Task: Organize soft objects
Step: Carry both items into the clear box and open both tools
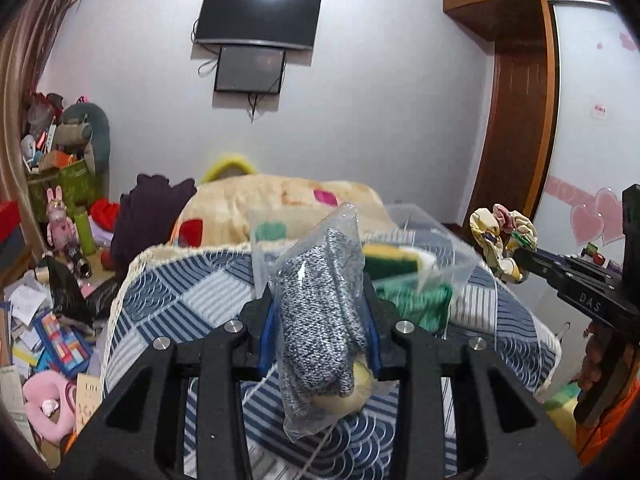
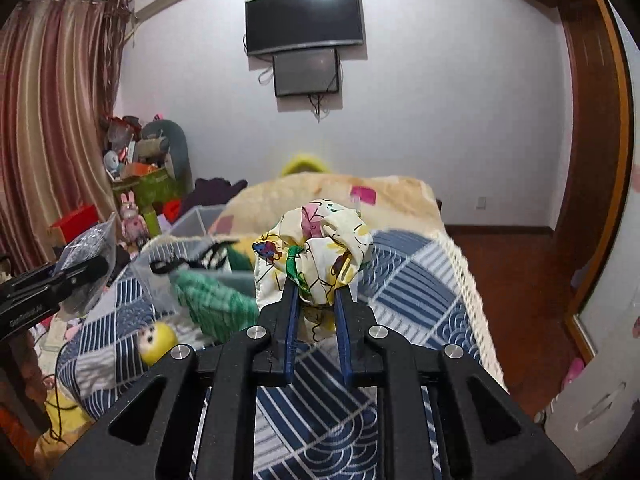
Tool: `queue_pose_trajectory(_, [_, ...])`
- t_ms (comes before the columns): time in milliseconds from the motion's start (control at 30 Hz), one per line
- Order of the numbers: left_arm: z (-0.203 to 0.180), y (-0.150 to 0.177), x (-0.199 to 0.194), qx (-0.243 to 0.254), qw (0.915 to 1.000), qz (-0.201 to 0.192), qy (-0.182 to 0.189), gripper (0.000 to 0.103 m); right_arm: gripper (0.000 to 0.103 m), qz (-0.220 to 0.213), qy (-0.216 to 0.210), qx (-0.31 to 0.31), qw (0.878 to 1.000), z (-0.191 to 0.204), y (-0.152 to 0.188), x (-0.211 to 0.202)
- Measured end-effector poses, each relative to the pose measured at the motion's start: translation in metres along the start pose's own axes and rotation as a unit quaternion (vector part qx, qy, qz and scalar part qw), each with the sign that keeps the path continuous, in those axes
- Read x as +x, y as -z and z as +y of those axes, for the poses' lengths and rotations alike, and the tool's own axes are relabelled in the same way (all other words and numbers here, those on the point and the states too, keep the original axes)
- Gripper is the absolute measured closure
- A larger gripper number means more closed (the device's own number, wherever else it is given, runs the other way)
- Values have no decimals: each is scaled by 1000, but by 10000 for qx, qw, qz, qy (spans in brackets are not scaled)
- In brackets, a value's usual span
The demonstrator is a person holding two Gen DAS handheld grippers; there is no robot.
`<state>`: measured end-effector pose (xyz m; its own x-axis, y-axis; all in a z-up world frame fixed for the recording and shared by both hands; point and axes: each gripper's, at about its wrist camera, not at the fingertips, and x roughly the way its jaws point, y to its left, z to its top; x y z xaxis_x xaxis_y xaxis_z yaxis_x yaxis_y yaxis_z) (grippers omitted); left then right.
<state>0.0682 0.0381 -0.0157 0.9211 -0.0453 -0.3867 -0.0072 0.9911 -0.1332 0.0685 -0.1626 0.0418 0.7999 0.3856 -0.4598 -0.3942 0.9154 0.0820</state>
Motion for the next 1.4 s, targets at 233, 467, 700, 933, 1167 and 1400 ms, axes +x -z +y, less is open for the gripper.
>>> queue_pose_trajectory(233, [-10,-22,10,142,9996,-239,-51,68,88,-276,4,-132,9995,6,-20,5])
queue_pose_trajectory(467, [-13,-32,23,70,9993,-365,-36,68,88,-425,-108,68,9990,6,-33,20])
queue_pose_trajectory(700, [-16,-36,56,123,9998,-108,-122,67,88,-299,-151,244,9991,7,-30,41])
queue_pose_trajectory(933, [-20,-38,99,10,9991,425,60,68,88,74,-65,112,9999,7,-25,69])
queue_pose_trajectory(1167, [-26,-29,128,120,9967,795,-148,66,87,520,13,-40,9986,7,-13,88])
queue_pose_trajectory(1400, [-28,-29,118,238,9973,663,-189,47,84,547,49,-211,9983,11,-11,80])
